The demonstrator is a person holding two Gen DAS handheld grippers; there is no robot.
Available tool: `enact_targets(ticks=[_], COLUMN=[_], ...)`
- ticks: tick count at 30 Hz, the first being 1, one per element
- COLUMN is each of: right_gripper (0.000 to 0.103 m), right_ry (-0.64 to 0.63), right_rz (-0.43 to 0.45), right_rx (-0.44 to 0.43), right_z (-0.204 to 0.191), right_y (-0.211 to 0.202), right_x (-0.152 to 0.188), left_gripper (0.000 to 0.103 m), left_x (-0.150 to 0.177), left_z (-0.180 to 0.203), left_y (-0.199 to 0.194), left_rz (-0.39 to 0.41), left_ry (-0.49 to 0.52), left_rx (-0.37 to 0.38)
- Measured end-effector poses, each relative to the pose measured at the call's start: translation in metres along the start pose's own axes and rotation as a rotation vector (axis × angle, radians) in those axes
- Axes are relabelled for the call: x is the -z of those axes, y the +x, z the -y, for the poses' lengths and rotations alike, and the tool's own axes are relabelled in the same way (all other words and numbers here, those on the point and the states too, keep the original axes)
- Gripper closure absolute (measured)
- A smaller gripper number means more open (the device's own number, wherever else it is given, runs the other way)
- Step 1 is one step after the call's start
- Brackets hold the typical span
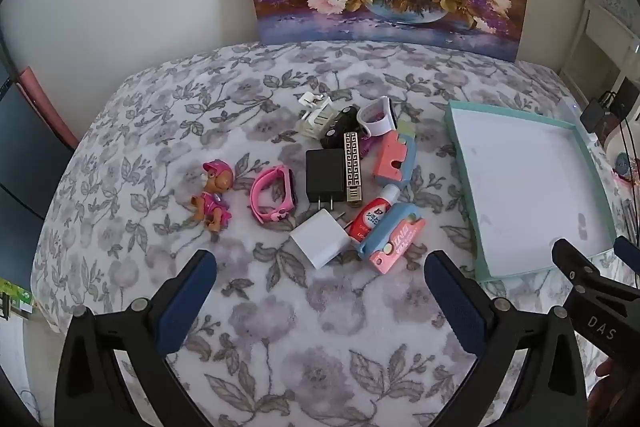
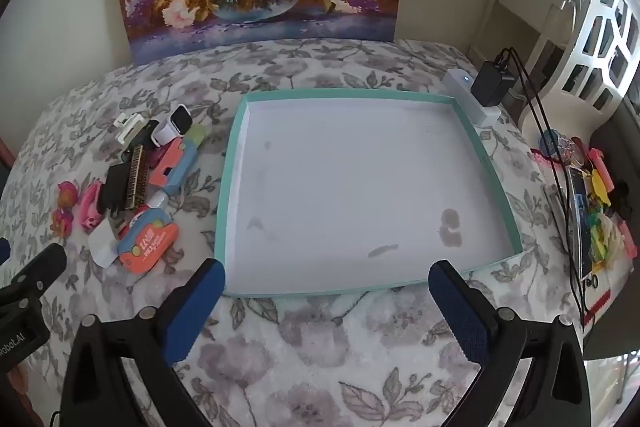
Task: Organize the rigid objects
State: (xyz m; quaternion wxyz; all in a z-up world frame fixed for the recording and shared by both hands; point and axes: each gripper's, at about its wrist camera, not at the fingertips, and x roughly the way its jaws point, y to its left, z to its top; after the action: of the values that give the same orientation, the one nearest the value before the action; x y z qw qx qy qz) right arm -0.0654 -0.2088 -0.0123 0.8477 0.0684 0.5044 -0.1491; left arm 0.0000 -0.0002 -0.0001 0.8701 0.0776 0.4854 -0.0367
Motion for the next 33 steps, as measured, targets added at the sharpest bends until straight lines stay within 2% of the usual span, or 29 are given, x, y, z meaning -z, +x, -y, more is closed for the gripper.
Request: enact_targets(ticks=[11, 33], right_gripper=[0.000, 0.000], right_ry=[-0.006, -0.005], right_rz=[-0.002, -0.003], right_rx=[0.007, 0.012], right_z=[-0.0027, 0.0004], right_y=[-0.0016, 0.0006], right_x=[0.0009, -0.0002], left_gripper=[0.000, 0.000], left_x=[0.0093, 0.0032], left_z=[-0.0063, -0.0059], left_y=[0.0078, 0.0051], left_rz=[-0.020, -0.037], left_ry=[-0.026, -0.031], left_rx=[-0.010, -0.014])
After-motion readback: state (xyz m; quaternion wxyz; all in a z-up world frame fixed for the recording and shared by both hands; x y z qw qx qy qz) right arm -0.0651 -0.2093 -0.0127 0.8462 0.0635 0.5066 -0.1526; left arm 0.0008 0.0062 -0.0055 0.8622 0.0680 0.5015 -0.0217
